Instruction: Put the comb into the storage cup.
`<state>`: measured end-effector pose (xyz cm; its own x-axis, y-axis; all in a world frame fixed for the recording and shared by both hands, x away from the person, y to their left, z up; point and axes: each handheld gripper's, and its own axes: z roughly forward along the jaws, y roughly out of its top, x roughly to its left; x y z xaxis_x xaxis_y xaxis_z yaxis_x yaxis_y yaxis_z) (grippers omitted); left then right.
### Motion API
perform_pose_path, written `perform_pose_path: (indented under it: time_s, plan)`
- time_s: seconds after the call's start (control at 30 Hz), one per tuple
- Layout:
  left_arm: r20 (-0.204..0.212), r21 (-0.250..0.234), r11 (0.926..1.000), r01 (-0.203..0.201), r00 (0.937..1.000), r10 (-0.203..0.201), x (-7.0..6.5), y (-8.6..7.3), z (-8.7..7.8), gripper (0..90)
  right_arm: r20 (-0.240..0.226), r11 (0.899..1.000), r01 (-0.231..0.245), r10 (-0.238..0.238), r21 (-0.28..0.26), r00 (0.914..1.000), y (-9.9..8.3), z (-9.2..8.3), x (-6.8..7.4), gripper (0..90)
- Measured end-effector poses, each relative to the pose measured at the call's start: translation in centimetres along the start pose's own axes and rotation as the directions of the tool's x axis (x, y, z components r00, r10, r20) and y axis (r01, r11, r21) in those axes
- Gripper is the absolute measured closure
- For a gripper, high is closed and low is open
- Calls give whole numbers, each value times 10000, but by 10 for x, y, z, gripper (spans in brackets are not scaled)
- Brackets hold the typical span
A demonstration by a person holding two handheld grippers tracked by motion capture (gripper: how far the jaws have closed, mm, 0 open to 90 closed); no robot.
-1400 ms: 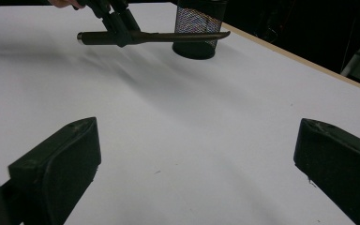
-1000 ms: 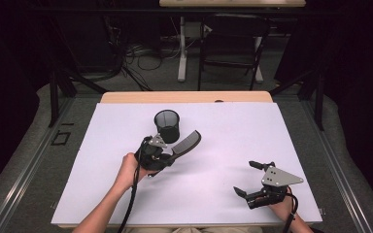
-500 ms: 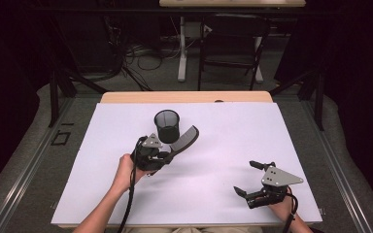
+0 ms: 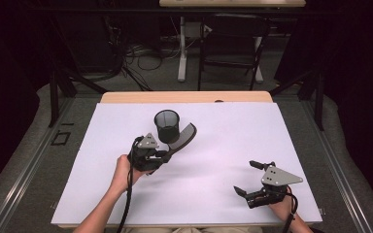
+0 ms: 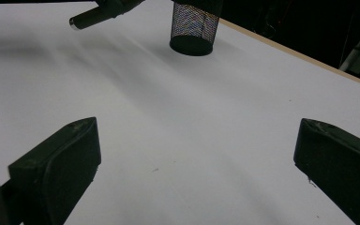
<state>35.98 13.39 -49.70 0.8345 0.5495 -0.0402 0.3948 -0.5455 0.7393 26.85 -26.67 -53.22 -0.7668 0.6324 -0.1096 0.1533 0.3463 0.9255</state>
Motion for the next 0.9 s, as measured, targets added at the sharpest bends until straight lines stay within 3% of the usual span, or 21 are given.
perform_pose_path:
  time_s: [0.9]
  plan:
    - [-411, -848, 9963, -134, 9991, 99, 0, -2, -9, 717, 44, 10000, -6, 6, 32, 10000, 0, 0, 0, 5]
